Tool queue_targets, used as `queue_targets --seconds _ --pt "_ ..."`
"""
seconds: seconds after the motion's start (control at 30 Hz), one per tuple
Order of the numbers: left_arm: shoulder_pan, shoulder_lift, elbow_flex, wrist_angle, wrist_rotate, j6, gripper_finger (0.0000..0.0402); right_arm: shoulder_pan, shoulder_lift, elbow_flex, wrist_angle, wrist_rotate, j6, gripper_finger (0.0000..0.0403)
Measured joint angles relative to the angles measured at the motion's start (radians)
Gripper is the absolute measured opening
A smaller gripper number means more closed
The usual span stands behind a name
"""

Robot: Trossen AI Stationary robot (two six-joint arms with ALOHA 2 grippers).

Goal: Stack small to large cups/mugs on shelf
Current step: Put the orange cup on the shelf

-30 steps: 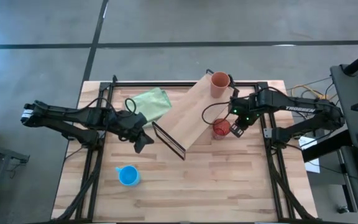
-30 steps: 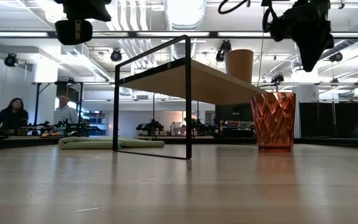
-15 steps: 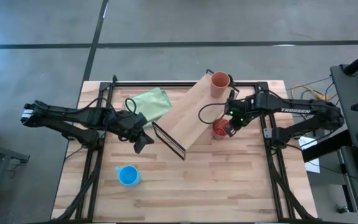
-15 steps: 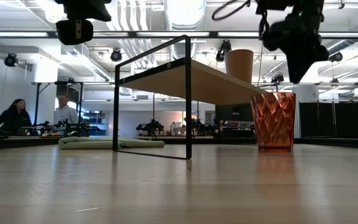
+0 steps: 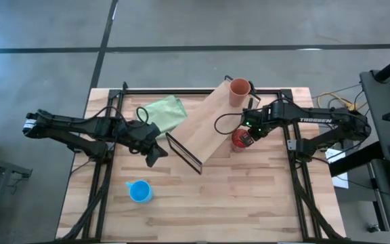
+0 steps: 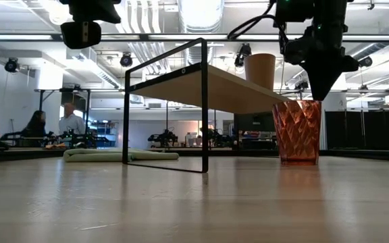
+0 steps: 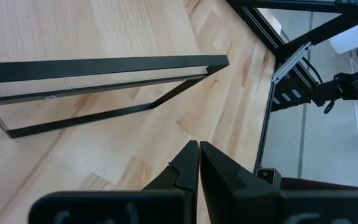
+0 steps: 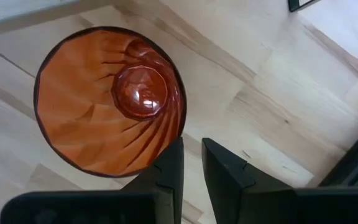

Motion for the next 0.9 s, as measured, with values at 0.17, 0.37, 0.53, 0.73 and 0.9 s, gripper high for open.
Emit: queue_targets --seconds 0.17,0.37,0.53,0.73,0.9 --pt "0.0 0.0 0.0 0.0 0.0 0.0 0.0 0.0 0.0 0.0 0.012 -0.001 0.032 0.0052" --pt "0.0 0.0 0.0 0.0 0.0 0.005 0.0 0.0 0.012 0.0 0.021 -0.004 0.064 0.0052" --pt "0.0 0.0 0.0 0.0 0.0 0.006 0.0 0.0 0.037 0.0 0.025 -0.004 0.071 0.0052" --pt "0.0 0.0 0.0 0.0 0.0 0.007 0.0 0.0 0.077 -0.001 0.044 -0.002 0.068 0.0052" --pt "0.0 0.0 0.0 0.0 0.0 0.008 0.0 0.0 0.105 -0.001 0.045 0.001 0.052 0.0049"
